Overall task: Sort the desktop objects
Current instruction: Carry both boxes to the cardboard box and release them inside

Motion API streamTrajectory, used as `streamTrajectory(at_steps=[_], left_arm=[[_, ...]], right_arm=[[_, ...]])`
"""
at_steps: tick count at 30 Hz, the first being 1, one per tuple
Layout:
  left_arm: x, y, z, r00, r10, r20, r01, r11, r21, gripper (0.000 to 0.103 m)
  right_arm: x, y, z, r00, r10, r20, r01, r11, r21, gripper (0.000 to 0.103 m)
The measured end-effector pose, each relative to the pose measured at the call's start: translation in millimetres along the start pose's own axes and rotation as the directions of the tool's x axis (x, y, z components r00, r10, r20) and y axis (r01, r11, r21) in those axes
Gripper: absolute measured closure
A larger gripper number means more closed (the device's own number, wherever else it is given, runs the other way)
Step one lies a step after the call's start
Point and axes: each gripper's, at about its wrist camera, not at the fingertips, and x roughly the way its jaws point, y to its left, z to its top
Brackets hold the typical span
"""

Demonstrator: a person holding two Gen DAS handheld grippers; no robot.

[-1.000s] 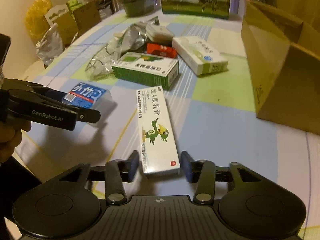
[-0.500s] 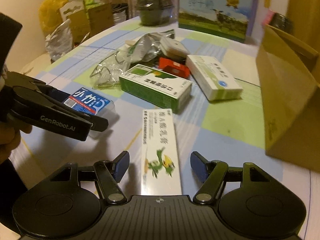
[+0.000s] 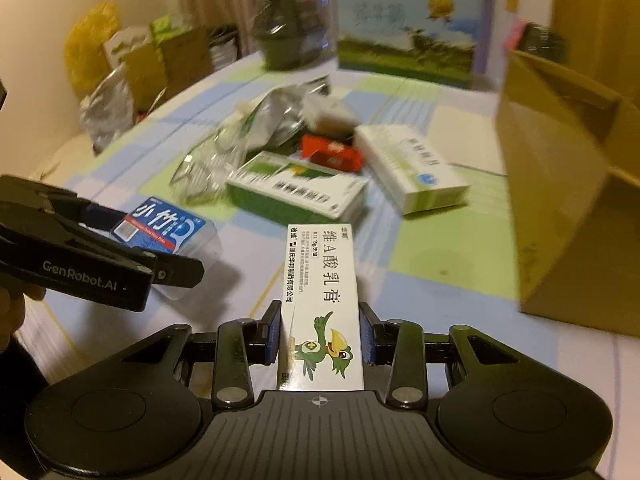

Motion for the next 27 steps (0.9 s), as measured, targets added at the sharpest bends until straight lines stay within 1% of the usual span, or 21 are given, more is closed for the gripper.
streamTrajectory(at_steps=[4,7,12,15,18,22,25,27], left_arm=[[-13,-21,19,0.999,-0.041,0.035,0.040,0.999,0.032,0.019],[-22,-45,41,0.993,-0.091,0.068,0.087,0.994,0.067,0.019],[-29,-101,87,0.976,-0.183,0.118,0.162,0.973,0.163,0.019],[-27,-136,115,0.960,-0.244,0.134,0.214,0.955,0.205,0.019],[-19,-167,142,0.951,-0.275,0.141,0.237,0.942,0.236,0.019],[-1,-201,171,0.942,-0.300,0.150,0.249,0.926,0.284,0.019],[18,-221,185,0.945,-0.297,0.138,0.239,0.914,0.329,0.019],[30,-228,188,0.947,-0.298,0.121,0.242,0.908,0.342,0.019]], right_arm=[[-35,-19,8,0.998,-0.041,0.057,0.038,0.997,0.061,0.068],[-67,-44,24,0.989,-0.088,0.120,0.074,0.990,0.117,0.068],[-113,-102,60,0.955,-0.223,0.194,0.183,0.962,0.200,0.068],[-129,-140,76,0.940,-0.265,0.215,0.209,0.946,0.249,0.068],[-138,-173,87,0.928,-0.302,0.217,0.239,0.932,0.273,0.068],[-135,-207,95,0.928,-0.310,0.205,0.241,0.922,0.303,0.068],[-127,-226,97,0.933,-0.308,0.185,0.236,0.914,0.331,0.068],[-123,-235,95,0.935,-0.307,0.176,0.233,0.908,0.349,0.068]])
